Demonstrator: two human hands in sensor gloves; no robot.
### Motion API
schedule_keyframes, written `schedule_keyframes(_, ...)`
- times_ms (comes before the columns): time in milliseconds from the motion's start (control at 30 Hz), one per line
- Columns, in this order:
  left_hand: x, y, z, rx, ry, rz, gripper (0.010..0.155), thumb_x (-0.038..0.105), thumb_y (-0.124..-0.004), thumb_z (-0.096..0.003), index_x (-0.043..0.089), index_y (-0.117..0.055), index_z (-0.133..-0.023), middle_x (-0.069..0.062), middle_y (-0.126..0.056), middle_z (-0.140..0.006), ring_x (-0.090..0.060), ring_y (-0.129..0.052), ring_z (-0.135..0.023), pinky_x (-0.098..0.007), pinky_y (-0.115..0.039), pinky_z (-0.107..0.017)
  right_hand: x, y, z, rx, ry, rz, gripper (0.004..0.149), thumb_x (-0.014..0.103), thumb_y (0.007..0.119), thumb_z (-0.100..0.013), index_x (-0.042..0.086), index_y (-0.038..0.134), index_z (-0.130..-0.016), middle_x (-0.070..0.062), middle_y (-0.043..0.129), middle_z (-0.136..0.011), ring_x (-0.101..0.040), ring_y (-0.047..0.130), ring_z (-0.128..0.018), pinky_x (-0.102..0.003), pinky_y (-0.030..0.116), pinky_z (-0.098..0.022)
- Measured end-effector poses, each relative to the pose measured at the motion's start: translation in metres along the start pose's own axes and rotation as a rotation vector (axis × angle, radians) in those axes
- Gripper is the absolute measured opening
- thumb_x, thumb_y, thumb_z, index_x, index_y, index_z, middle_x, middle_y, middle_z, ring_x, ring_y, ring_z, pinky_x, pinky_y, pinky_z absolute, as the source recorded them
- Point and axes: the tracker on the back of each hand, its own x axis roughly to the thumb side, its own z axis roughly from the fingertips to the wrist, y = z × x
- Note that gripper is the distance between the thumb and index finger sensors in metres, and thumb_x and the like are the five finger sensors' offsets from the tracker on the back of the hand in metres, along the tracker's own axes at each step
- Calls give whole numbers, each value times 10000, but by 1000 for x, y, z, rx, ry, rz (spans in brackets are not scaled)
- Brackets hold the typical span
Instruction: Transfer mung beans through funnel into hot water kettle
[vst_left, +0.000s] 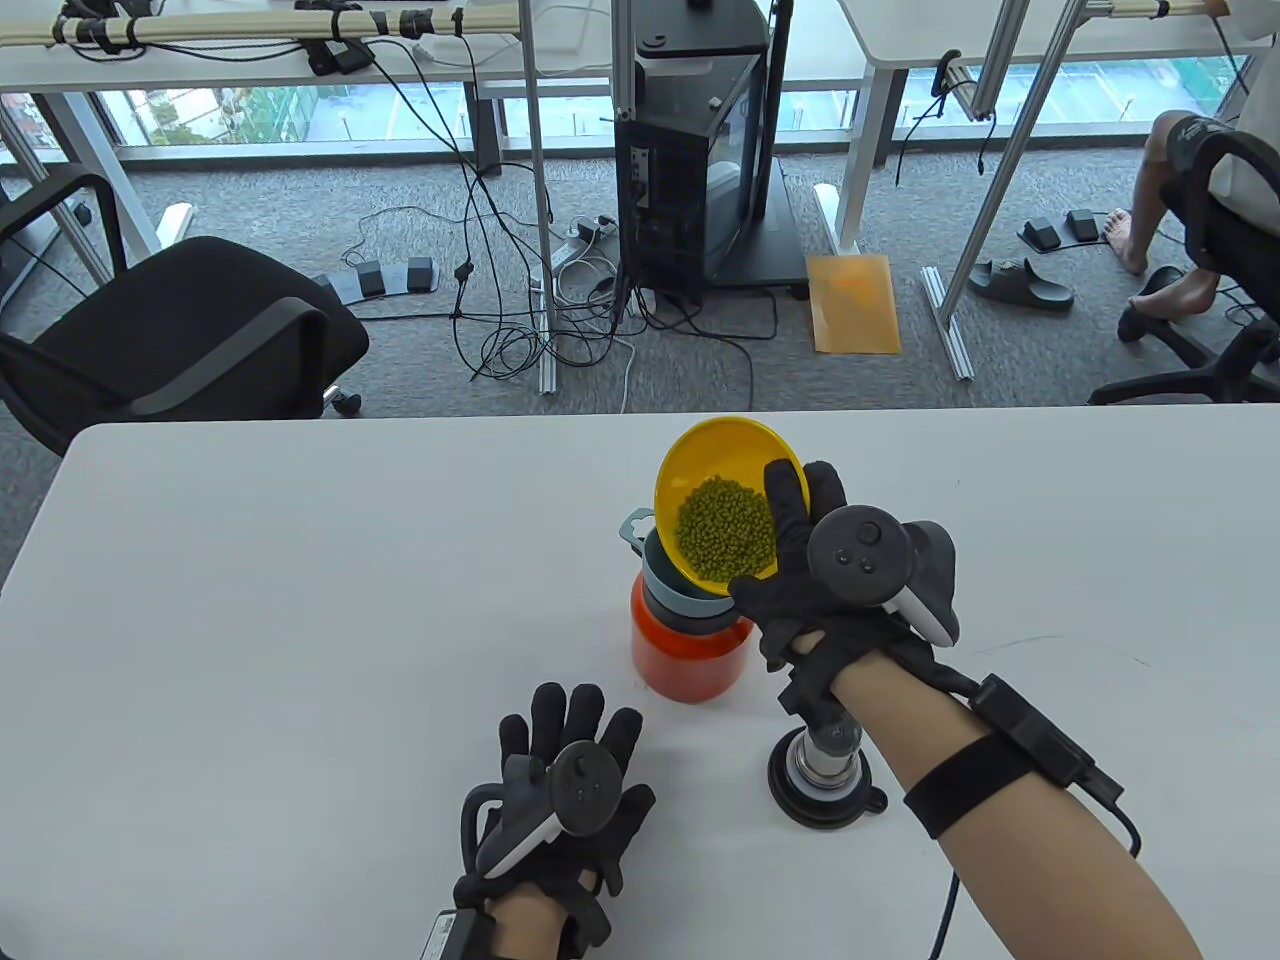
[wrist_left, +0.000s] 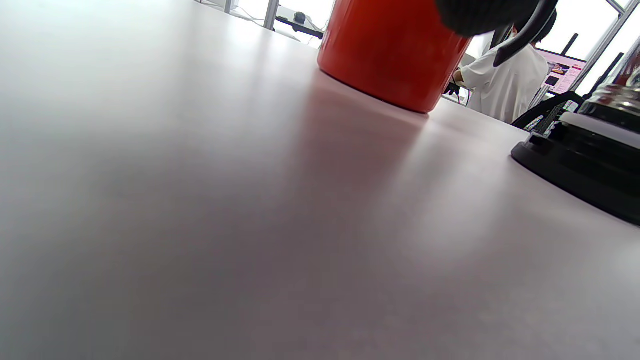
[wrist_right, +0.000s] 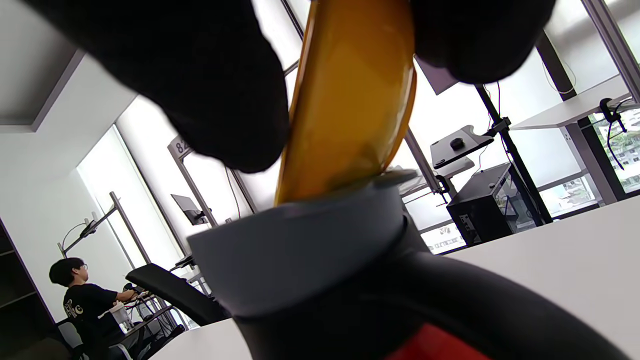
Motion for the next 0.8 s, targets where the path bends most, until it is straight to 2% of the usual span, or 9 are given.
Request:
schedule_keyframes(300,0,0,0,0,-2,9,776,598,-643,-466,407,-225,-1091,30,-1,-1154,-324,111,-1026,-614,2,-692,7,3,3,-36,-79,140,1087,289,1004,-370,-37,248,-1080,-406,86,-968,-623,522,-852,-605,649,-532)
schedule_keyframes(800,-1,1,0,-1,-5,21,779,600,-645,-465,408,-225,-1091,30,0,-1154,-324,111,-1027,-614,0,-693,13,7,2,-43,-130,248,1120,309,1016,-366,-33,225,-1081,-396,58,-968,-626,500,-859,-610,640,-537)
